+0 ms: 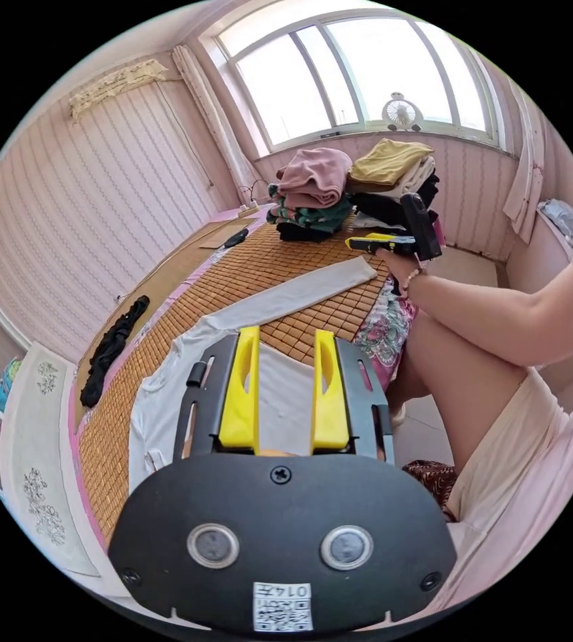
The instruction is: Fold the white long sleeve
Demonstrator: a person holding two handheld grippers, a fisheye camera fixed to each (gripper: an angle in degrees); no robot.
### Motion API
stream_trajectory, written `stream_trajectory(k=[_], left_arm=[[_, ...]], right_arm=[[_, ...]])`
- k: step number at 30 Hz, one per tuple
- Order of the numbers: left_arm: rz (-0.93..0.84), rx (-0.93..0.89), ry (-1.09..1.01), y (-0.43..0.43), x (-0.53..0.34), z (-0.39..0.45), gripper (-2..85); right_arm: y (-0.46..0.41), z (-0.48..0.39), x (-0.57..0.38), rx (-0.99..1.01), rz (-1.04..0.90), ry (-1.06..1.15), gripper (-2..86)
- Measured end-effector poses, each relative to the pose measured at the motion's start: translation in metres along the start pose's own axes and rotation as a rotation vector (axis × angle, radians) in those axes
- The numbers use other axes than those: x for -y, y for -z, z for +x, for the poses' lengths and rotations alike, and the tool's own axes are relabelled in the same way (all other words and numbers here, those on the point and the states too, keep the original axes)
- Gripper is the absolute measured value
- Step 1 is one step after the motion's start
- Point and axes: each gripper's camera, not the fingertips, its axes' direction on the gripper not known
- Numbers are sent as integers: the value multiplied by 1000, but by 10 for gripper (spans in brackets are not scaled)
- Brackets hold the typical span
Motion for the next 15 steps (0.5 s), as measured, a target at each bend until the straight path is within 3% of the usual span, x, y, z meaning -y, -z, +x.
stream_trajectory(k=[4,15], left_arm=[[-25,-126,-48,-86,64,5,121],[-181,-323,-79,-332,212,40,120]], right_arm=[[-17,52,11,-58,45,-105,149],[-79,86,48,-91,-199,-123,157]])
